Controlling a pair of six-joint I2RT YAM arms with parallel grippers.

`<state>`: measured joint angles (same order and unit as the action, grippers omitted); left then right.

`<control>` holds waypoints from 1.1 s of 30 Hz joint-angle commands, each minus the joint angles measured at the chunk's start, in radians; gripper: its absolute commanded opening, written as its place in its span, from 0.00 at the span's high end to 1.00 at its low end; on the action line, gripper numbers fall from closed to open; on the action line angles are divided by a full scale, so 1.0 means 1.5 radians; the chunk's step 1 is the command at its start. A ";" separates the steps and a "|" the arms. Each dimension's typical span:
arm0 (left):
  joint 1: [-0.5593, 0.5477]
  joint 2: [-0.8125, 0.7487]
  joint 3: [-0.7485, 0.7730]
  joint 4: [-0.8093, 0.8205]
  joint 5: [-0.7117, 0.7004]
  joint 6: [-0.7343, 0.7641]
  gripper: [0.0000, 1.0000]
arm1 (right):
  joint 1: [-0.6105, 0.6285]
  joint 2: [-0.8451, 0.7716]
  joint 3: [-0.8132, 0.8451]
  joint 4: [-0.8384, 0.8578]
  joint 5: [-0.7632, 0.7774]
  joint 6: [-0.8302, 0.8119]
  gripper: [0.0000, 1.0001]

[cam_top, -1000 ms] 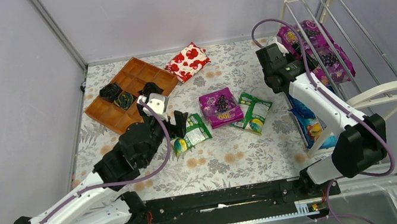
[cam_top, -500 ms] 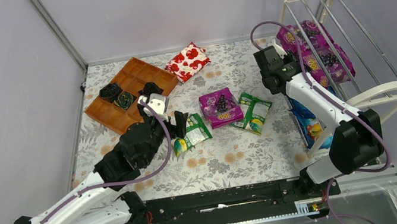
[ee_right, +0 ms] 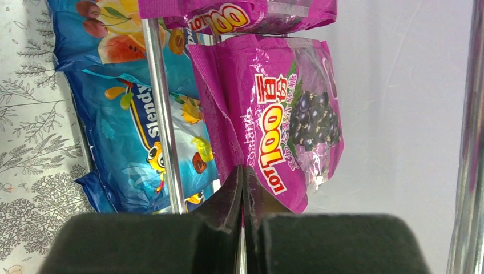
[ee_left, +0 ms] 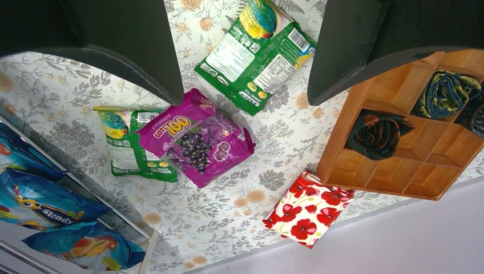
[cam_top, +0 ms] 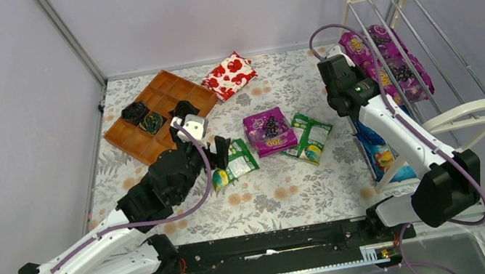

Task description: Place and organize the candy bags onto the shelf

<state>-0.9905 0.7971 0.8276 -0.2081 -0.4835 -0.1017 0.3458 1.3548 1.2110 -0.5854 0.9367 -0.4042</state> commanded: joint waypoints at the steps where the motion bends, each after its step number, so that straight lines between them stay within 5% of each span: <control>1: -0.001 0.001 0.002 0.033 -0.002 0.006 0.16 | 0.007 -0.007 0.002 0.010 -0.023 -0.001 1.00; 33: -0.001 0.010 0.003 0.033 0.003 0.006 0.16 | 0.010 -0.056 -0.028 0.009 -0.132 0.021 1.00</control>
<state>-0.9901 0.8097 0.8276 -0.2081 -0.4789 -0.1017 0.3462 1.2705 1.1671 -0.5926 0.7799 -0.3954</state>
